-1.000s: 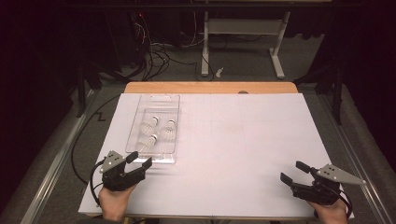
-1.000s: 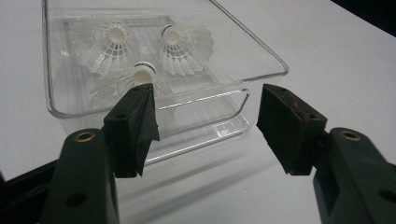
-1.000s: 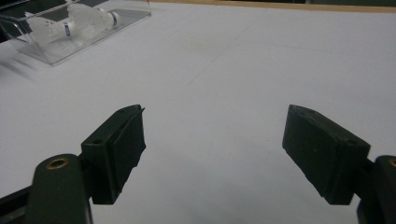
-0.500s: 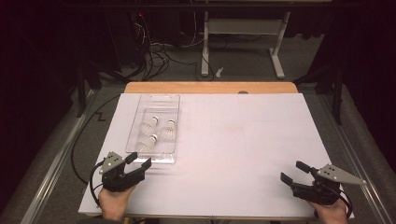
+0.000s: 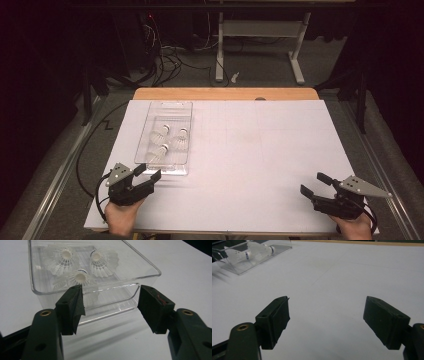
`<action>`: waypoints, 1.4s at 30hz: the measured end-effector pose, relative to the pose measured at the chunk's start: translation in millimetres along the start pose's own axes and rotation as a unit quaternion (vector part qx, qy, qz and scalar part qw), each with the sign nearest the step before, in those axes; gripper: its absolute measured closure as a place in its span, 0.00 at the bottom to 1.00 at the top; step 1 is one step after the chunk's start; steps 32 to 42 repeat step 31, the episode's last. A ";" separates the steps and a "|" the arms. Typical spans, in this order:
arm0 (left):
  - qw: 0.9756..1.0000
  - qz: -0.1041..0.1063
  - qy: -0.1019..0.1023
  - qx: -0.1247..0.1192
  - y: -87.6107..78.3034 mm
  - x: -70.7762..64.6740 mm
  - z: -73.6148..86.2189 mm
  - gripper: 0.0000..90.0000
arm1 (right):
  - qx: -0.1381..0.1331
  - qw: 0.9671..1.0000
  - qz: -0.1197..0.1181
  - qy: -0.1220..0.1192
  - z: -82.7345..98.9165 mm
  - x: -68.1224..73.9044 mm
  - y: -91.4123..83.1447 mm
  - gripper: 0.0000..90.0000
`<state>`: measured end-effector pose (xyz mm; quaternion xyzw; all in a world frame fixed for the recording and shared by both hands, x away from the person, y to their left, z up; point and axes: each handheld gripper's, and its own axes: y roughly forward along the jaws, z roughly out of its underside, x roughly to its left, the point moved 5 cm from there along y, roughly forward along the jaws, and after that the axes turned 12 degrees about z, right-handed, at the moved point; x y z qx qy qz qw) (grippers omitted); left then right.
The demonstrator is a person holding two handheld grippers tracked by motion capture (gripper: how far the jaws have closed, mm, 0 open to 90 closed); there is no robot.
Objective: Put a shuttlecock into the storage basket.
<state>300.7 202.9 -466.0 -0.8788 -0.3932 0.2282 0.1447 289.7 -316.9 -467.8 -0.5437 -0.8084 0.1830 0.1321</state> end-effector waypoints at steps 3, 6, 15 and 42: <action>1.000 0.000 -0.001 -0.001 -0.2 0.3 0.2 0.42 | 0.000 1.000 0.000 0.001 0.1 -0.2 0.1 0.24; 1.000 0.000 -0.002 0.001 0.0 0.4 0.7 0.42 | 0.000 1.000 0.000 0.001 0.0 -0.1 0.2 0.24; 1.000 0.001 0.001 0.006 1.9 -0.8 1.4 0.42 | 0.000 1.000 0.000 0.000 -0.1 -0.1 0.2 0.24; 1.000 0.000 -0.002 0.000 1.5 0.0 1.1 0.41 | 0.001 1.000 0.001 0.000 0.1 -0.3 0.4 0.24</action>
